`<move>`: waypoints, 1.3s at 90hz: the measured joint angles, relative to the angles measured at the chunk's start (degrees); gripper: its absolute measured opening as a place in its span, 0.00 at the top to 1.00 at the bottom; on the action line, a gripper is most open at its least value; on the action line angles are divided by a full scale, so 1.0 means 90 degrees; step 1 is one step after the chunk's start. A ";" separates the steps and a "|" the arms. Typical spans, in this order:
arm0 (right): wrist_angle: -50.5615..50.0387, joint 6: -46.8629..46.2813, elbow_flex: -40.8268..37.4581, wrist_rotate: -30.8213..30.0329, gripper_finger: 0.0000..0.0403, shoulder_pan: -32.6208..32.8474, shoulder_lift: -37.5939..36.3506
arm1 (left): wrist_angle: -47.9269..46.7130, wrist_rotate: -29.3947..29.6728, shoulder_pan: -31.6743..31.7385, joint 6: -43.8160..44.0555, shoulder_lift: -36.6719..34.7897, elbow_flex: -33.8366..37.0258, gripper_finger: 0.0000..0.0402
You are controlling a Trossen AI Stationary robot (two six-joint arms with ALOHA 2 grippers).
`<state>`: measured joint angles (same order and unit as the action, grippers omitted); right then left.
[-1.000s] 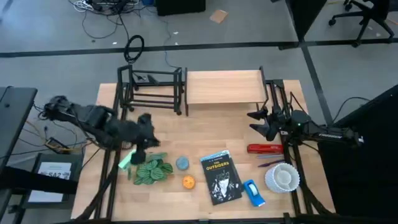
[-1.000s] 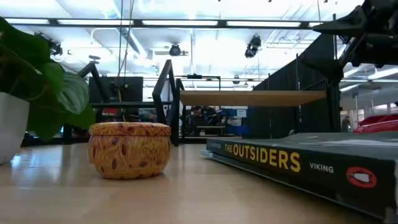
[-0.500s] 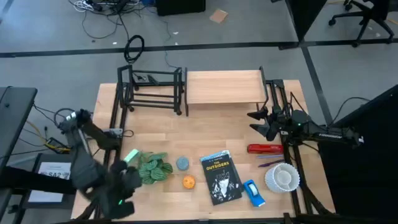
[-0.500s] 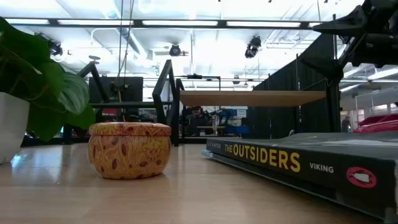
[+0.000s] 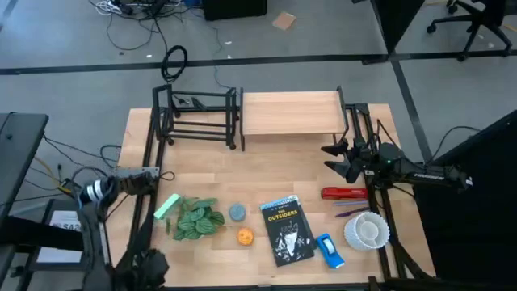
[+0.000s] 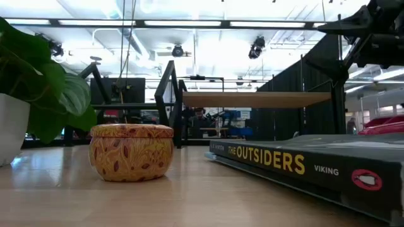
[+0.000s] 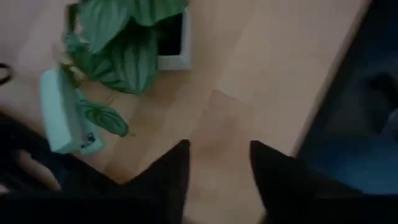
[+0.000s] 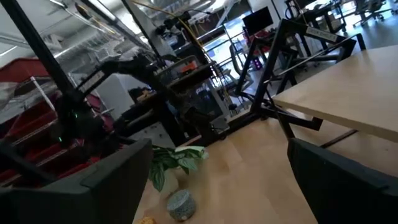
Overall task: Stock shelves
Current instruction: Put the flower pot on the shelf
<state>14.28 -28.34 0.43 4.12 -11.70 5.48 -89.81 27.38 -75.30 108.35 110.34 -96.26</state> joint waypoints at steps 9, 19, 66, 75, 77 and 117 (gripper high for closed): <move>0.0000 0.0000 0.0000 0.0000 0.14 0.0000 -0.0001 | 0.0280 0.0246 -0.0031 0.0763 0.0079 0.0651 0.38; 0.0000 0.0000 0.0000 0.0000 0.14 0.0000 -0.0001 | 0.0694 0.0345 -0.0030 0.1147 0.0045 0.1595 0.27; -0.0001 0.0000 0.0000 0.0000 0.14 0.0000 -0.0001 | 0.3913 0.2114 0.0254 0.1079 -0.0039 0.4658 0.19; -0.0002 0.0000 0.0000 0.0000 0.14 0.0000 0.0000 | 0.4334 0.2517 0.0354 0.1016 -0.0039 0.4985 0.19; -0.0002 0.0000 0.0000 0.0000 0.14 0.0000 -0.0001 | 0.4411 0.2633 0.0365 0.1011 -0.0039 0.5036 0.19; -0.0002 0.0000 0.0000 0.0000 0.14 0.0000 0.0000 | 0.4614 0.3680 0.0405 0.0439 -0.0041 0.5363 0.19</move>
<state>14.26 -28.34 0.43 4.12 -11.71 5.48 -48.28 60.50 -71.66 112.31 109.97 -47.99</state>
